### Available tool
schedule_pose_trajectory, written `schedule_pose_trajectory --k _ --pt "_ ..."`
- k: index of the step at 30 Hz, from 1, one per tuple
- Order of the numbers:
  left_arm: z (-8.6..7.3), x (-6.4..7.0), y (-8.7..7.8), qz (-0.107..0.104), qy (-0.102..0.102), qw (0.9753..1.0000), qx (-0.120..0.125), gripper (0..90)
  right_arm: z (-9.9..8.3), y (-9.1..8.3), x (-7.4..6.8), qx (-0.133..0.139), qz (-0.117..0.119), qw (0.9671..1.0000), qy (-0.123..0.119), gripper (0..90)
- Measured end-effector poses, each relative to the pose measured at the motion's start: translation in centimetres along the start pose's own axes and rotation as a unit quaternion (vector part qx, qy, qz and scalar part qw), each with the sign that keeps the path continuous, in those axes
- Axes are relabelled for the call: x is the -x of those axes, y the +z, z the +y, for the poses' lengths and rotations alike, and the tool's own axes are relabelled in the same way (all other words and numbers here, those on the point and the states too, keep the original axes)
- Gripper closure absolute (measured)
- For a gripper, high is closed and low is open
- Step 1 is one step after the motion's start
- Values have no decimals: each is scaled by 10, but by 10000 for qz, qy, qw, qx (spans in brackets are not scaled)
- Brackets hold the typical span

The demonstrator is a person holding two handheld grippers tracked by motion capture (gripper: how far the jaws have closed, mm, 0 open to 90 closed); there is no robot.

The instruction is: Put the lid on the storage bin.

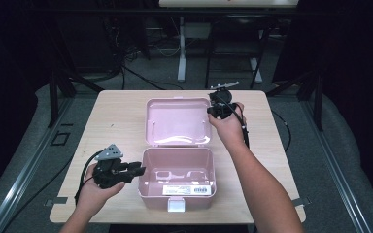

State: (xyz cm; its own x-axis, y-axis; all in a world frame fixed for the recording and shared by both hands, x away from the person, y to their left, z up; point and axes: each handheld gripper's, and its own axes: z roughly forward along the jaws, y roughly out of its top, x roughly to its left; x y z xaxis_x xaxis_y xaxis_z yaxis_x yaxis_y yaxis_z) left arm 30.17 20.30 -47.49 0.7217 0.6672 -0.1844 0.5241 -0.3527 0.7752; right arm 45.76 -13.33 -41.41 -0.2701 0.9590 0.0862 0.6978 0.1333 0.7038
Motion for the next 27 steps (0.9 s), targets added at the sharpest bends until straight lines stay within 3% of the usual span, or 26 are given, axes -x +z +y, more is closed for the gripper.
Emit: schedule_pose_trajectory --k 27 --pt "0 0 0 2 -37 10000 9 690 -8 -41 -6 552 115 9979 -317 856"
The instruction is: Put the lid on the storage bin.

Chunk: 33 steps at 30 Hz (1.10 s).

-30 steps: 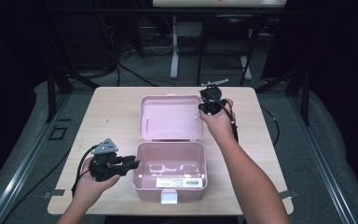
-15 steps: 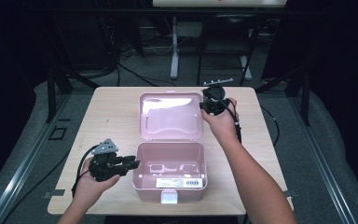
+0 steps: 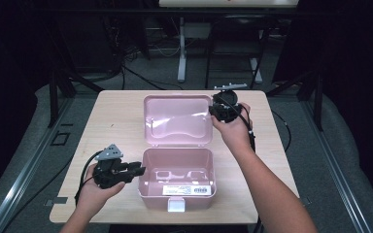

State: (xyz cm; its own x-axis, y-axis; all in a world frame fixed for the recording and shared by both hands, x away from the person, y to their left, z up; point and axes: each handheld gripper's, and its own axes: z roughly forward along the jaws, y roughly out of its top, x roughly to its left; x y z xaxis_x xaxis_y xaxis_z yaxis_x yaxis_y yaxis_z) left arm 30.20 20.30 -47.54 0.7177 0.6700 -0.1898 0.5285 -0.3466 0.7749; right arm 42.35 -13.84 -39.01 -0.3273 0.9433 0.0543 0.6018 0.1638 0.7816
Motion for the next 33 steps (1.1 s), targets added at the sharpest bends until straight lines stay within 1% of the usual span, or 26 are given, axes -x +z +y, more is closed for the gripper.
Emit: schedule_pose_trajectory --k 1,4,6,7,8,11,13,14,15,18,19,21,22,23,24,25,26,27,28,29,30,31,32,33 --pt "0 0 0 6 0 10000 -6 690 -1 -2 -1 53 6 10000 -22 856" --pt "0 -1 0 8 -8 10000 -15 680 -2 -5 -1 91 30 10000 -15 857" --pt "0 -1 1 -9 -85 10000 7 677 -2 -6 0 112 42 9999 -33 856" --pt "0 -1 1 -18 -93 10000 6 677 -2 -7 0 117 46 9999 -41 856" --pt "0 -2 1 -23 -62 10000 -7 678 -2 -7 0 119 51 9999 -43 856" --pt "2 -3 0 14 -69 10000 16 677 -3 -8 0 153 76 9998 -55 856" --pt "3 -5 -1 76 -120 9999 54 664 -3 -9 -1 198 100 9997 -89 856" --pt "5 -8 -2 156 -151 9997 143 649 -3 -10 -1 210 114 9997 -87 856" --pt "6 -10 -2 200 -175 9995 169 637 -4 -11 -1 242 136 9996 -103 857" --pt "9 -13 -3 255 -222 9992 224 623 -4 -12 -2 266 167 9994 -123 858" --pt "14 -16 -4 331 -227 9988 272 624 -4 -12 -2 263 165 9994 -130 858" --pt "21 -19 -6 347 -247 9985 351 625 -4 -13 -2 272 180 9994 -138 858" --pt "26 -21 -7 377 -220 9984 372 627 -4 -14 -2 269 193 9994 -133 858" --pt "26 -21 -7 377 -220 9984 372 632 -4 -14 -2 269 193 9994 -133 858" --pt "36 -24 -9 413 -233 9977 476 633 -5 -15 -2 279 199 9993 -157 858" --pt "36 -24 -9 413 -233 9977 476 634 -5 -15 -2 280 203 9993 -153 858" --pt "41 -26 -10 433 -238 9974 521 635 -5 -15 -1 283 211 9993 -152 858" --pt "51 -29 -11 512 -203 9969 565 635 -5 -16 -1 283 213 9993 -150 858" --pt "56 -31 -11 540 -207 9966 587 635 -5 -16 -1 283 217 9993 -148 858" --pt "60 -32 -10 556 -247 9961 633 635 -5 -15 -1 288 222 9992 -145 858" --pt "60 -32 -10 556 -247 9961 633 637 -5 -15 -1 288 222 9992 -145 858" --pt "67 -36 -9 585 -280 9958 645 638 -5 -15 -1 285 233 9992 -125 859" --pt "71 -38 -8 592 -328 9956 650 638 -5 -15 -1 289 236 9992 -120 859" --pt "74 -40 -7 615 -333 9953 675 638 -5 -15 -1 290 243 9992 -120 859"
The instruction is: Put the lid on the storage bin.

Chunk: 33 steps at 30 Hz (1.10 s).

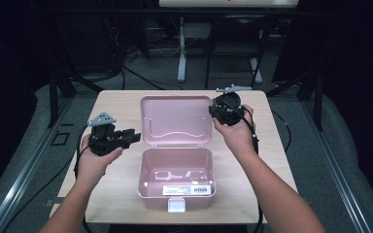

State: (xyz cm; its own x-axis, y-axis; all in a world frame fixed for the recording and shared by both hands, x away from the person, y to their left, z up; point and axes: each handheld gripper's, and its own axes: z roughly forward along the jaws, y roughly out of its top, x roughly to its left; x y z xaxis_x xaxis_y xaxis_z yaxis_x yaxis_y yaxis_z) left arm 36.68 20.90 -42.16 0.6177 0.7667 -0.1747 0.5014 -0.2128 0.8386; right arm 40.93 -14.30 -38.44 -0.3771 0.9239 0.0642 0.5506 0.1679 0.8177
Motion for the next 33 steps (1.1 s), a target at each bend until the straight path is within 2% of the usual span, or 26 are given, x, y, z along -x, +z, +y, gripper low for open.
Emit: schedule_pose_trajectory --k 5,6,9,12,18,22,26,29,33 --pt "12 -4 7 184 -1 9998 76 637 -1 -2 0 44 40 10000 3 859" --pt "17 -4 10 274 67 9996 80 637 -1 -2 1 51 51 10000 10 860" --pt "23 -3 13 331 106 9994 43 636 -2 -3 1 57 62 10000 3 860" --pt "31 -3 17 499 130 9986 138 637 -2 -4 1 75 81 9999 13 860" --pt "43 -2 24 661 148 9976 167 651 -3 -6 1 107 104 9999 10 861" --pt "46 -1 28 715 154 9972 153 683 -4 -6 1 157 135 9998 33 862" --pt "47 0 31 711 63 9973 187 758 -5 -8 2 169 181 9997 73 862" --pt "48 -1 32 792 104 9966 179 797 -6 -9 2 204 193 9996 68 862" --pt "48 2 31 852 192 9960 167 801 -7 -11 2 230 229 9994 73 860"
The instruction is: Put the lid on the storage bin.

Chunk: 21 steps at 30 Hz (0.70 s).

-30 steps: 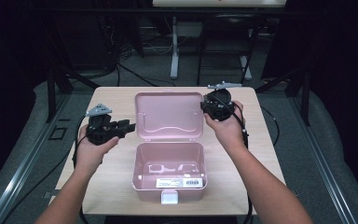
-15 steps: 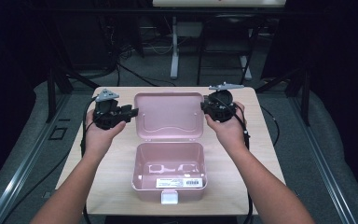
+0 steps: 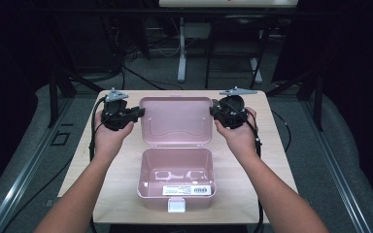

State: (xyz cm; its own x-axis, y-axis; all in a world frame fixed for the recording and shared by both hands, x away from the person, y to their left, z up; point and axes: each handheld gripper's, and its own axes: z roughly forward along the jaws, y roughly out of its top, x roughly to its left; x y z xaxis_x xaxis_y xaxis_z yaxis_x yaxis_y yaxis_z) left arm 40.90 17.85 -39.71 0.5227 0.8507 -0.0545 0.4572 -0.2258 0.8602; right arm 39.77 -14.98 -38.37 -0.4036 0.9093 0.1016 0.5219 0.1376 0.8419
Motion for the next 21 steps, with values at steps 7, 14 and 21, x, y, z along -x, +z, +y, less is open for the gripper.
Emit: schedule_pose_trajectory --k 7,14,21 --pt "0 1 -6 -143 -23 9999 70 803 -2 -4 2 53 106 9999 78 857" --pt "-1 2 -13 -225 2 9997 105 803 -3 -11 -1 80 143 9999 35 823" --pt "-3 3 -19 -315 3 9993 205 806 -5 -19 -4 99 155 9998 -41 816"
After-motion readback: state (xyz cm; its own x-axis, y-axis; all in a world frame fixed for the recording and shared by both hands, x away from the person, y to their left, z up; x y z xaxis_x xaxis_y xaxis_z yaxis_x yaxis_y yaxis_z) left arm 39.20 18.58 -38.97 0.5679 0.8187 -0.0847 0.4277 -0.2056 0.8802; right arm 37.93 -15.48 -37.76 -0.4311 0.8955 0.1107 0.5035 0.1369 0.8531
